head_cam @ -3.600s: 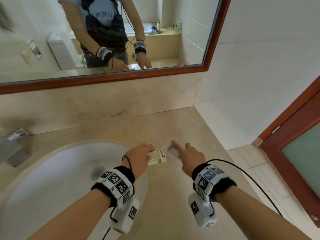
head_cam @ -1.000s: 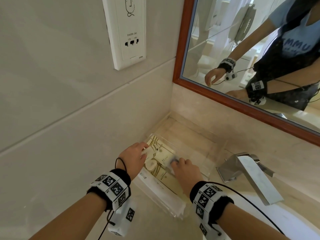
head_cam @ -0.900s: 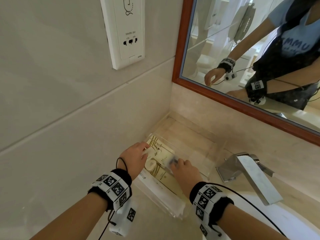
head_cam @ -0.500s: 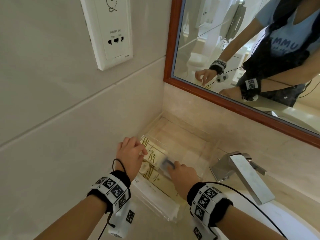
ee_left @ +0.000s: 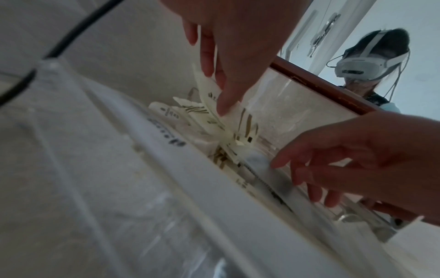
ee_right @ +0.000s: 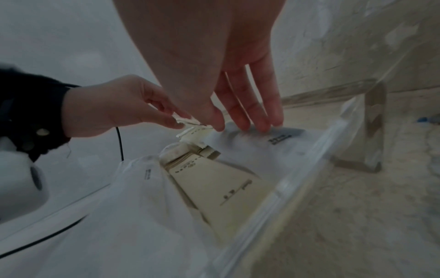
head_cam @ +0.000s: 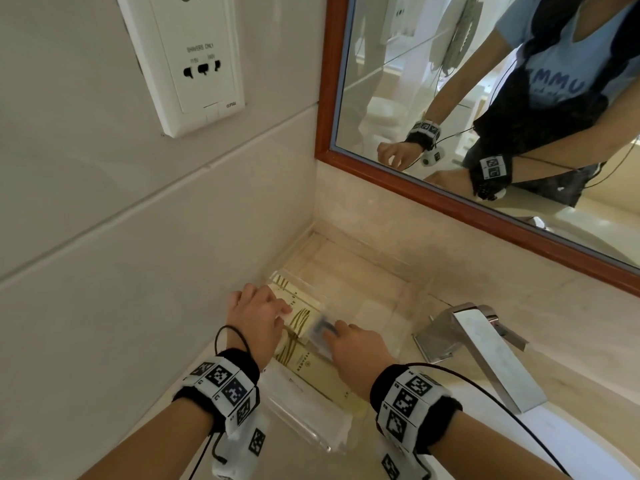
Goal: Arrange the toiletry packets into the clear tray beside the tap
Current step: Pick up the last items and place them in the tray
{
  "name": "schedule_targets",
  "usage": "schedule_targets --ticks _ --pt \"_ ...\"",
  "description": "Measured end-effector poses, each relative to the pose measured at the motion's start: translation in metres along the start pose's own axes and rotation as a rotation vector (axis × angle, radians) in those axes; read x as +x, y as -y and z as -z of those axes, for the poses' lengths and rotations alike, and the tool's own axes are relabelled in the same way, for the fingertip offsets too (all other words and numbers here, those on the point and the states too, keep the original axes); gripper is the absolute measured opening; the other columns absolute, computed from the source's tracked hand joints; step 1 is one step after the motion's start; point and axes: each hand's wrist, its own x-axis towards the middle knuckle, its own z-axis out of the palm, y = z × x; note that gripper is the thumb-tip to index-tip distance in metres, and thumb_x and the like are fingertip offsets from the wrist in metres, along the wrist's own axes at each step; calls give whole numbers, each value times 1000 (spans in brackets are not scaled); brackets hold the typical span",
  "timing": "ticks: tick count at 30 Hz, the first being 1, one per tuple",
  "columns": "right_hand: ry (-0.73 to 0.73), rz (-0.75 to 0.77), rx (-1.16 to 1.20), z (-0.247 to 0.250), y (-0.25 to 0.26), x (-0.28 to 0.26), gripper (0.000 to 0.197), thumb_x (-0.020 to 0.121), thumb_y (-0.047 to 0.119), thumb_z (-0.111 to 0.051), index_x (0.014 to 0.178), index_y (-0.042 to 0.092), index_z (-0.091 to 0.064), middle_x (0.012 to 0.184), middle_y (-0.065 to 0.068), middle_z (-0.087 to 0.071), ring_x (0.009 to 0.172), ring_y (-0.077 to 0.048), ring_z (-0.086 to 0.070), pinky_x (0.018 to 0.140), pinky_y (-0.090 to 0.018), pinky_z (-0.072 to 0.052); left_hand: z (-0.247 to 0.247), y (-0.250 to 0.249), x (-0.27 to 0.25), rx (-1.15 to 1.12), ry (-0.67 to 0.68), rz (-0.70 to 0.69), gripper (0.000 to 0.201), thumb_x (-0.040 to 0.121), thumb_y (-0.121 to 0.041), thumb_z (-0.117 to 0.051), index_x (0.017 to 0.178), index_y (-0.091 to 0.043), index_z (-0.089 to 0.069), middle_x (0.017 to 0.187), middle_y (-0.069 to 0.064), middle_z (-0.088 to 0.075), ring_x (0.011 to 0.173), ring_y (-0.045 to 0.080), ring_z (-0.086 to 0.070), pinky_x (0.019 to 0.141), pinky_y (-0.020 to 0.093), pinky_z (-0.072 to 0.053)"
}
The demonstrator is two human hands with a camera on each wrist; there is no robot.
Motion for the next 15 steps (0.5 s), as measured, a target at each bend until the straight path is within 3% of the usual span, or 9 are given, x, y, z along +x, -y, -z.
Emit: schedule_targets --ticks 3,6,11,15 --pt "-21 12 0 0 0 0 42 92 2 -44 134 9 -39 128 -14 -47 100 -29 -57 77 -37 -52 -2 2 -1 30 52 -17 24 70 -15 -76 91 -27 -75 90 -1 -67 93 25 -56 80 30 -21" --pt "-57 42 15 -2 -1 -1 44 92 0 -42 135 8 -38 130 -14 -47 101 -29 -56 76 -37 -50 -5 5 2 -1 113 -27 28 81 -23 -68 109 -27 -69 112 -1 -64 115 23 -47 92 31 -20" --pt "-64 48 13 -4 -3 -1 40 93 0 -41 132 7 -42 129 -14 -49 105 -29 -53 79 -37 -49 -8 6 3 -49 147 -53 30 85 -20 -63 115 -25 -66 132 -4 -56 130 18 -39 104 33 -17" --pt "-69 51 14 -8 -3 1 40 90 -2 -41 130 5 -45 130 -14 -48 104 -29 -53 74 -36 -49 -11 5 3 -30 238 -73 43 91 -17 -52 132 -29 -49 150 -6 -38 140 12 -29 113 33 -20"
